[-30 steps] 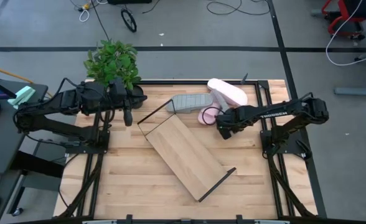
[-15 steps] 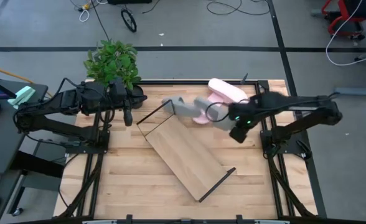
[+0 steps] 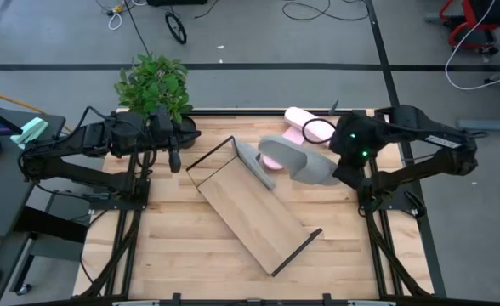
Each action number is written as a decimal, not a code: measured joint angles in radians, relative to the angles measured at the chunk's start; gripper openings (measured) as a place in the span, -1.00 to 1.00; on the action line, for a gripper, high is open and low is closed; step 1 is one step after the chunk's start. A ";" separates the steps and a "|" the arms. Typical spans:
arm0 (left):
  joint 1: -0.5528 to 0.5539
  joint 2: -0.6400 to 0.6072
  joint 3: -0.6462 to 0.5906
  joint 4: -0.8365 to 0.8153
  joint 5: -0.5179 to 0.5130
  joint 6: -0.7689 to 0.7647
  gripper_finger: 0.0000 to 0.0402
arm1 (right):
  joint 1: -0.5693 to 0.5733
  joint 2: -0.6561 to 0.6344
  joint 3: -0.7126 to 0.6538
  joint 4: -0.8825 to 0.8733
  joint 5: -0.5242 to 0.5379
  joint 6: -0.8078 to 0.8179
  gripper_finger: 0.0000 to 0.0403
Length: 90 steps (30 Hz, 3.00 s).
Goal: Pick and place slides into the shelf
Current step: Put the right gray slide on the shelf
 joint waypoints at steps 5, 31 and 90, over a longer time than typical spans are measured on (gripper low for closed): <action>0.000 0.000 0.000 -0.015 0.000 -0.001 -0.89 | -0.068 0.091 0.044 -0.019 -0.098 -0.181 -0.84; 0.000 0.000 0.000 -0.031 0.000 -0.054 -0.87 | 0.006 0.477 0.070 -0.046 -0.321 -0.759 -0.84; 0.000 0.000 0.000 -0.032 0.001 -0.053 -0.89 | 0.180 0.714 0.015 -0.035 -0.304 -1.059 -0.84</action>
